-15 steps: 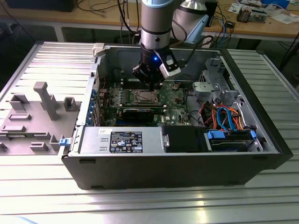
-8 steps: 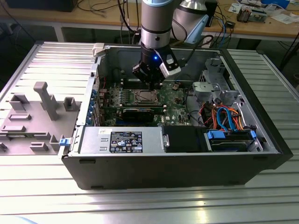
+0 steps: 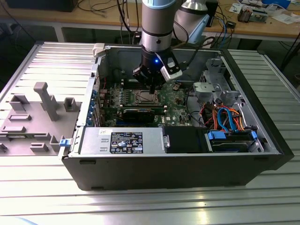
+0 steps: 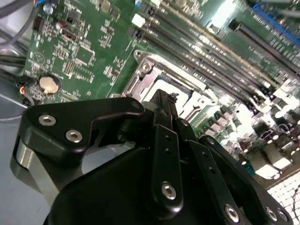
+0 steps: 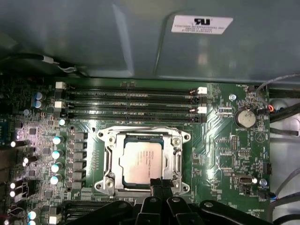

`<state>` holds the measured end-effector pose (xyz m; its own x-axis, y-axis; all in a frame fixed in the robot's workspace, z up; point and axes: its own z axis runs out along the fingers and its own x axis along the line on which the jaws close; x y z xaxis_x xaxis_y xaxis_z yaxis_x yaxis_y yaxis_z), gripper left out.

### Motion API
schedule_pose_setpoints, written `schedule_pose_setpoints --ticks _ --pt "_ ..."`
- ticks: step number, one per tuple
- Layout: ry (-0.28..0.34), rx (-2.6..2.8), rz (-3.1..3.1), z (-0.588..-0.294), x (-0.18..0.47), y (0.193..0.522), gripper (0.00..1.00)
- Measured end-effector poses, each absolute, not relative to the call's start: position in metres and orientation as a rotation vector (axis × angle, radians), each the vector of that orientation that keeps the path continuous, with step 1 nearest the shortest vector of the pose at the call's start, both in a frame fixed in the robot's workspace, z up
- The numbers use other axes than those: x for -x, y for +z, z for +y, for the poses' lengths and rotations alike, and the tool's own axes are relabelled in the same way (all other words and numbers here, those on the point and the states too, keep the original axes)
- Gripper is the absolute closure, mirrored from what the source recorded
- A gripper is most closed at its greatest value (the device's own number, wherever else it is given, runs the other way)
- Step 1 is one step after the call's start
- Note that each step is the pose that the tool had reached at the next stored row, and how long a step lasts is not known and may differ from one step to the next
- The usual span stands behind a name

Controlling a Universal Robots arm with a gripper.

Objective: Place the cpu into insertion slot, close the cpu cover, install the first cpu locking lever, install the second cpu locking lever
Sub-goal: 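Install the second cpu locking lever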

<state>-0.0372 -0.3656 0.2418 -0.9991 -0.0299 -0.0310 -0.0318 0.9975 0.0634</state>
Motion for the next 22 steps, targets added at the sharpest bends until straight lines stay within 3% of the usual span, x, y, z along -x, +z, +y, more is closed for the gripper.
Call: schedule_pose_setpoints --ticks 9,22 --pt "0.099 0.048 3.110 -0.386 0.037 0.242 0.89" --pt "0.107 0.048 3.116 -0.393 0.063 0.233 0.89"
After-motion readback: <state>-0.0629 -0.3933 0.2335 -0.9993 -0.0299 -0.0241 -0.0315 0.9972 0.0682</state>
